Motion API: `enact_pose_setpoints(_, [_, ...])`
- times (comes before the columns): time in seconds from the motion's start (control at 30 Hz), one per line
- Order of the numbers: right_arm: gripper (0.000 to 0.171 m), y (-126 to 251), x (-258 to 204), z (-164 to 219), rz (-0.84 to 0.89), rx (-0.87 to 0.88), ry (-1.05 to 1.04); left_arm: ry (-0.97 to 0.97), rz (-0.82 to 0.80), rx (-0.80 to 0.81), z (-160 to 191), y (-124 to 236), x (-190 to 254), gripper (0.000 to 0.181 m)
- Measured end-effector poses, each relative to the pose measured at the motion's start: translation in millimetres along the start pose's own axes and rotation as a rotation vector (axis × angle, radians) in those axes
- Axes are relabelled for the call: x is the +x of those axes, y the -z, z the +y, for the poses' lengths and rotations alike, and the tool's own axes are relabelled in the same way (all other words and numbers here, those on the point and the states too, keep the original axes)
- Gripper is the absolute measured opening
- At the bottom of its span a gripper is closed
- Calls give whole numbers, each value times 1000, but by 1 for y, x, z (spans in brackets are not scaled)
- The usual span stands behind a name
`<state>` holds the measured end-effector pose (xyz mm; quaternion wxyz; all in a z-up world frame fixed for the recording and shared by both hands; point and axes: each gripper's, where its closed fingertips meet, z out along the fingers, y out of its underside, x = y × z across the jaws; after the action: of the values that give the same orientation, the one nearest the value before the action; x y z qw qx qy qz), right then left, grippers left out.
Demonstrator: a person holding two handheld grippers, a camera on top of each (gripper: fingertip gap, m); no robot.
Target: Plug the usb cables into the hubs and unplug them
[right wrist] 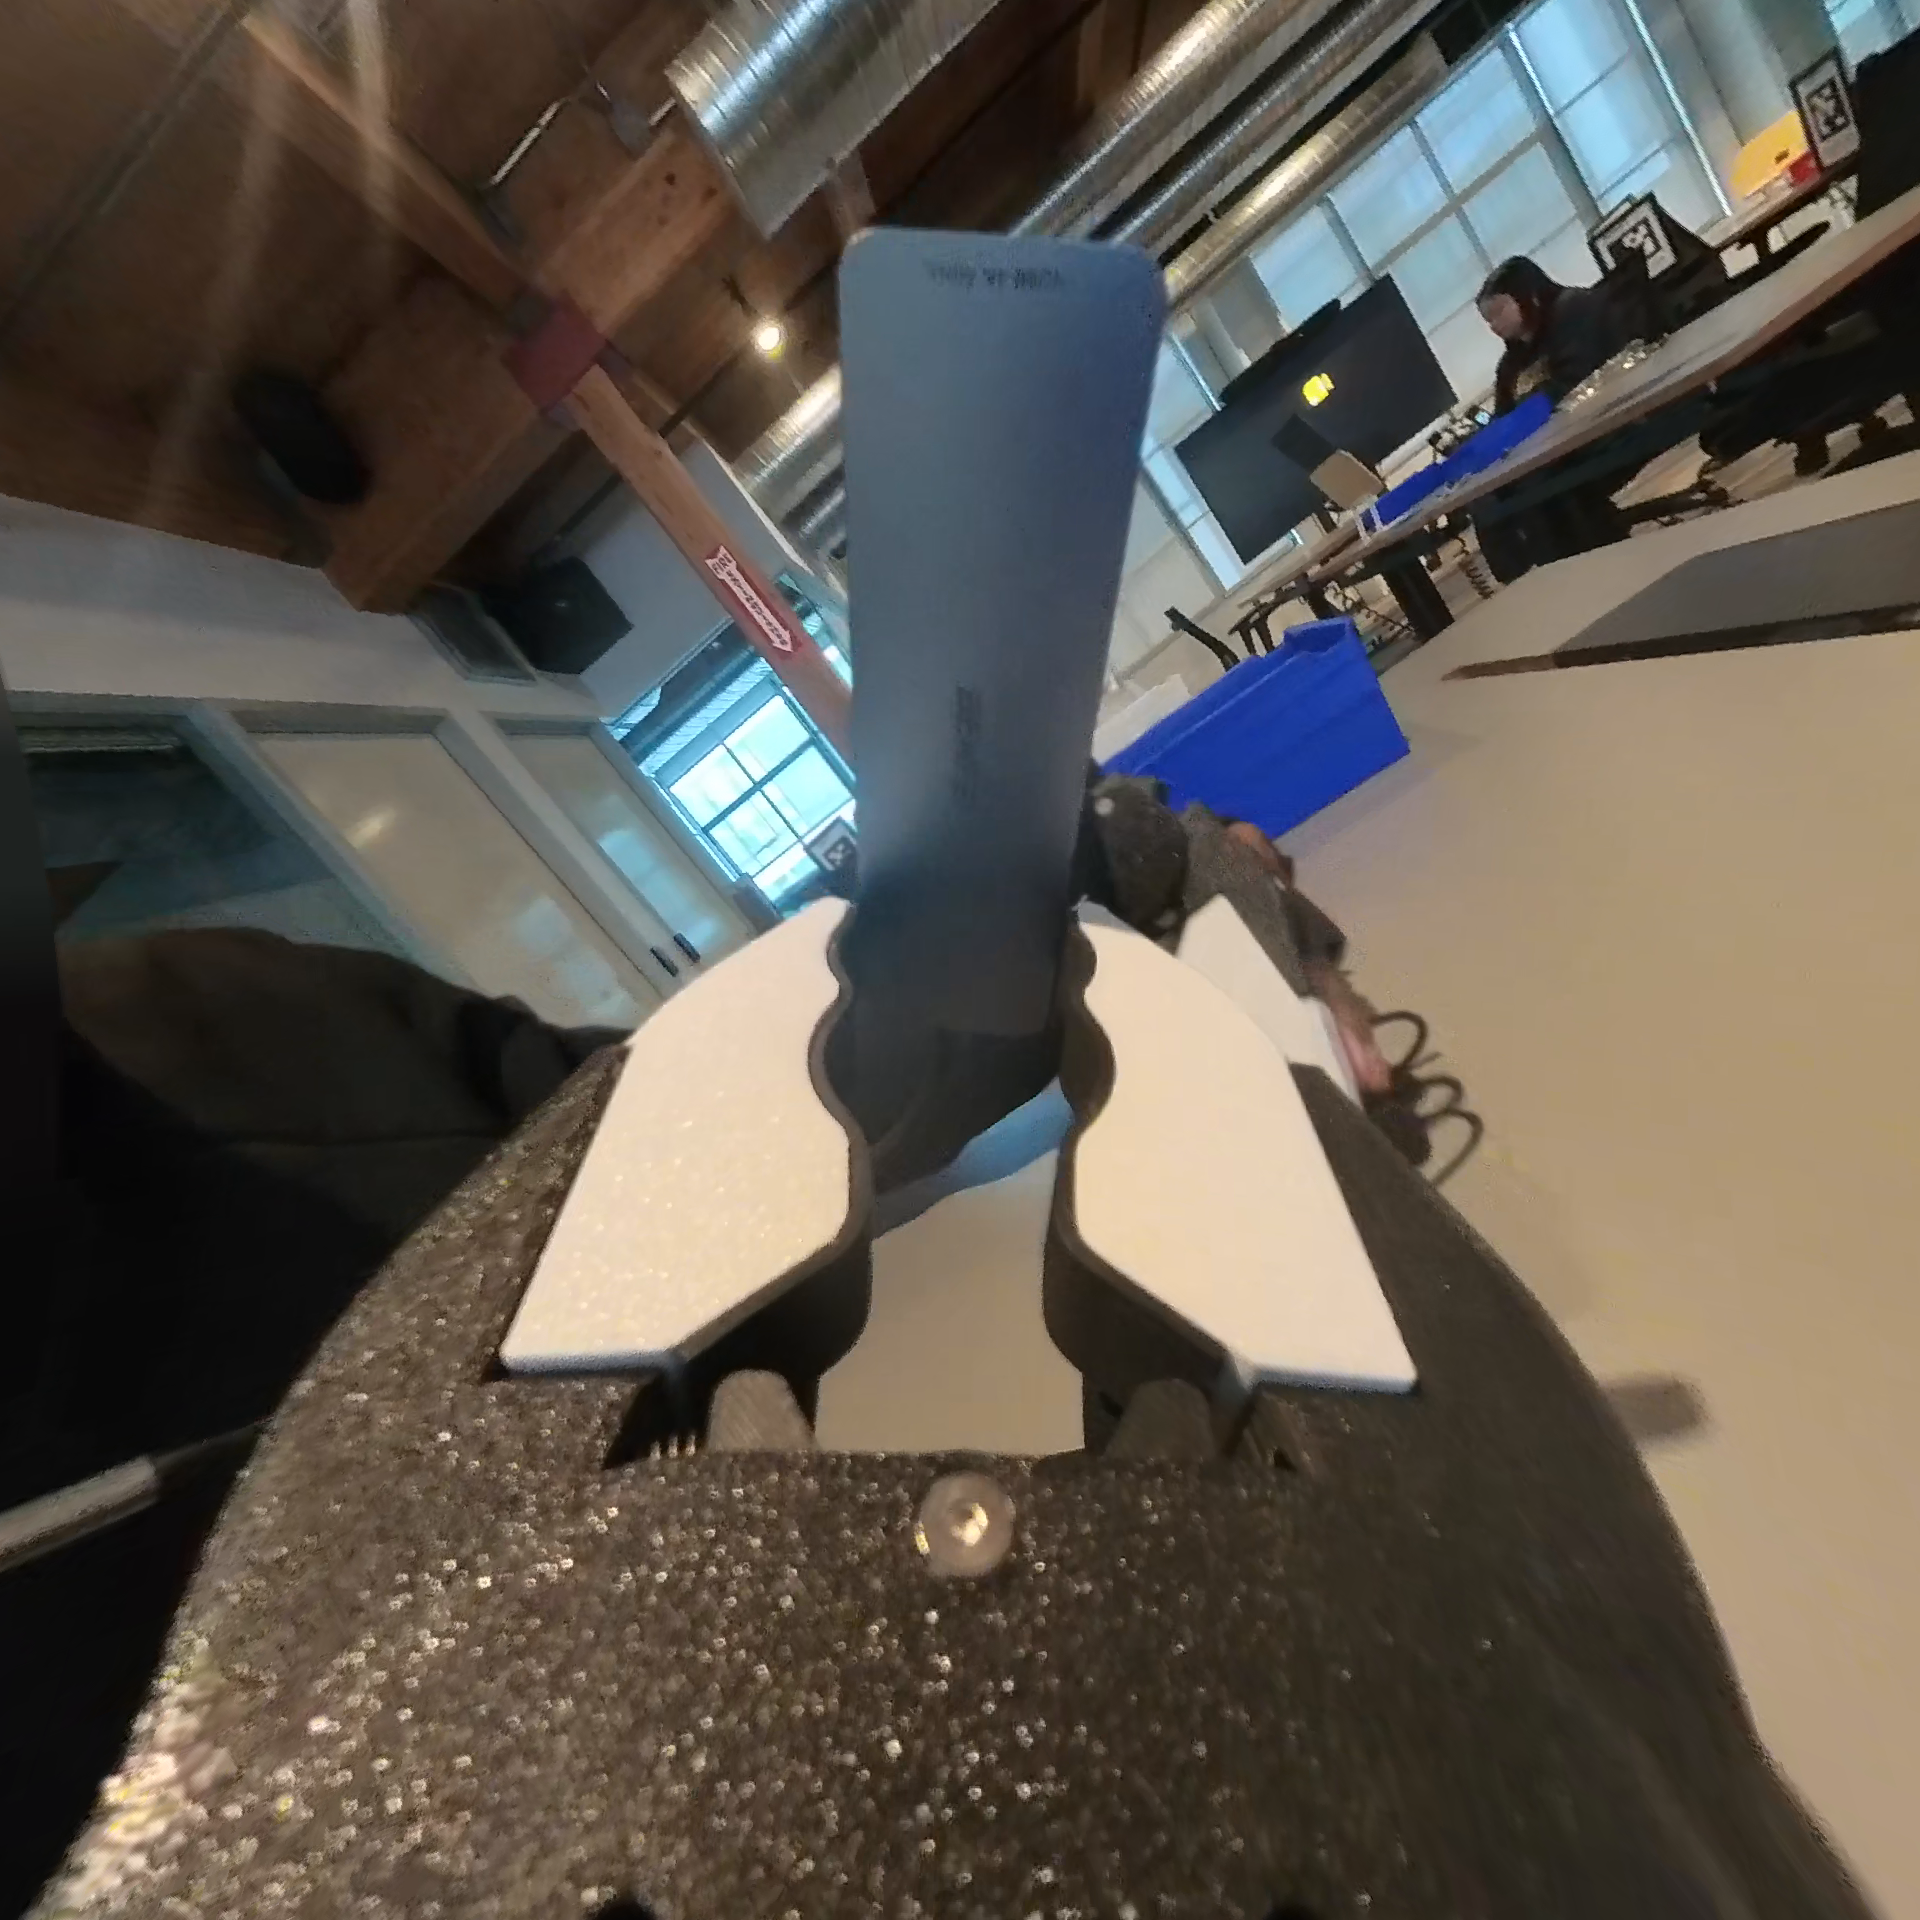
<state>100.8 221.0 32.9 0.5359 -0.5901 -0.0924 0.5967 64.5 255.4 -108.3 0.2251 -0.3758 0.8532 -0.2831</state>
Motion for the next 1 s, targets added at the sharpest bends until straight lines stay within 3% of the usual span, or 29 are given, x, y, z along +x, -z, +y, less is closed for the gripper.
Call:
enact_pose_setpoints(0.2, [36,-7,8,19,50,-90,-8,181,-258,311,-18,45,-4,17])
enact_pose_setpoints(0.37, [36,-17,1,35,-8,-125,-25,277,-343,532,-36,75,-3,17])
enact_pose_setpoints(0.6, [36,-18,4,37,-18,-105,-28,392,-277,764,-70,90,4,16])
enact_pose_setpoints(1.0, [36,-13,23,38,113,-135,90,682,-37,940,-89,81,7,16])
